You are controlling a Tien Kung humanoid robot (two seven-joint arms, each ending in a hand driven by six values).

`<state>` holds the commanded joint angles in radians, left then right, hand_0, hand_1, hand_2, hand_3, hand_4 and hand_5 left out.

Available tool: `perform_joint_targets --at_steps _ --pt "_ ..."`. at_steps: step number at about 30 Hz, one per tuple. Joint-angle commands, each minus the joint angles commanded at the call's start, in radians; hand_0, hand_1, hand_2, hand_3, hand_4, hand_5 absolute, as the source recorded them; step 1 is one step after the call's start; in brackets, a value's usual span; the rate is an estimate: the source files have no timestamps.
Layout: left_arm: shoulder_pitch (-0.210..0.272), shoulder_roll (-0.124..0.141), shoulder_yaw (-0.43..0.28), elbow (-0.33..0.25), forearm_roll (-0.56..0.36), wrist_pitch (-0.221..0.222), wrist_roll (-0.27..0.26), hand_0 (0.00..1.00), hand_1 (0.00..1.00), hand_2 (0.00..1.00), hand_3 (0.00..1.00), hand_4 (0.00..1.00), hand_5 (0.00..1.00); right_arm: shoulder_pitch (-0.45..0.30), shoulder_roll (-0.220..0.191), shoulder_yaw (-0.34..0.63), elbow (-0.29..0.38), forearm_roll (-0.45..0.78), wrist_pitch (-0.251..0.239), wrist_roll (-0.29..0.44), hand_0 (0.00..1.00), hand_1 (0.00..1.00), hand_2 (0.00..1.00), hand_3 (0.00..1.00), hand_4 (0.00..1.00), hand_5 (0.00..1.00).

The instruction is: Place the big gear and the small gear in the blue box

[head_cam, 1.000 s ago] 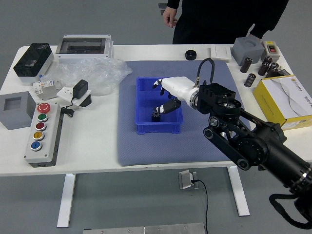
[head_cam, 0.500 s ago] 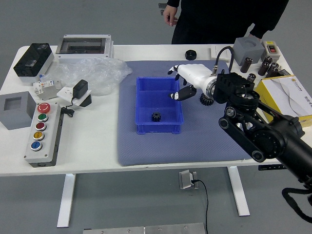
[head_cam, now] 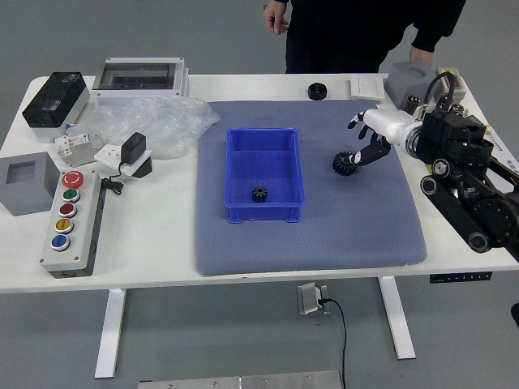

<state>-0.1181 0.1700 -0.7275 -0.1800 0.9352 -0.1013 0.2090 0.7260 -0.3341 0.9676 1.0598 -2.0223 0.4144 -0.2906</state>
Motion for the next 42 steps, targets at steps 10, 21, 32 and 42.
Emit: perform_joint_targets --at_steps 10,21,32,42 --pt "0.001 0.000 0.002 0.000 0.006 -0.001 0.001 0.821 0.828 0.826 0.807 0.535 0.120 0.043 0.037 -0.016 -0.153 -0.003 0.024 0.012 0.752 0.740 0.861 0.892 0.769 0.325" --pt "0.000 0.002 0.002 0.000 0.014 -0.002 0.003 0.821 0.828 0.826 0.806 0.533 0.120 0.085 0.075 -0.028 -0.215 -0.023 0.025 0.010 0.745 0.731 0.846 0.887 0.762 0.310" --pt "0.000 0.004 0.004 0.000 0.020 -0.003 0.004 0.821 0.829 0.826 0.806 0.533 0.121 0.115 0.116 -0.036 -0.272 -0.028 0.017 0.013 0.736 0.720 0.826 0.880 0.763 0.303" --pt "-0.002 0.001 0.006 0.000 0.019 -0.004 0.003 0.821 0.828 0.826 0.808 0.534 0.120 0.143 0.165 -0.043 -0.347 -0.028 0.002 0.023 0.728 0.706 0.812 0.872 0.758 0.300"
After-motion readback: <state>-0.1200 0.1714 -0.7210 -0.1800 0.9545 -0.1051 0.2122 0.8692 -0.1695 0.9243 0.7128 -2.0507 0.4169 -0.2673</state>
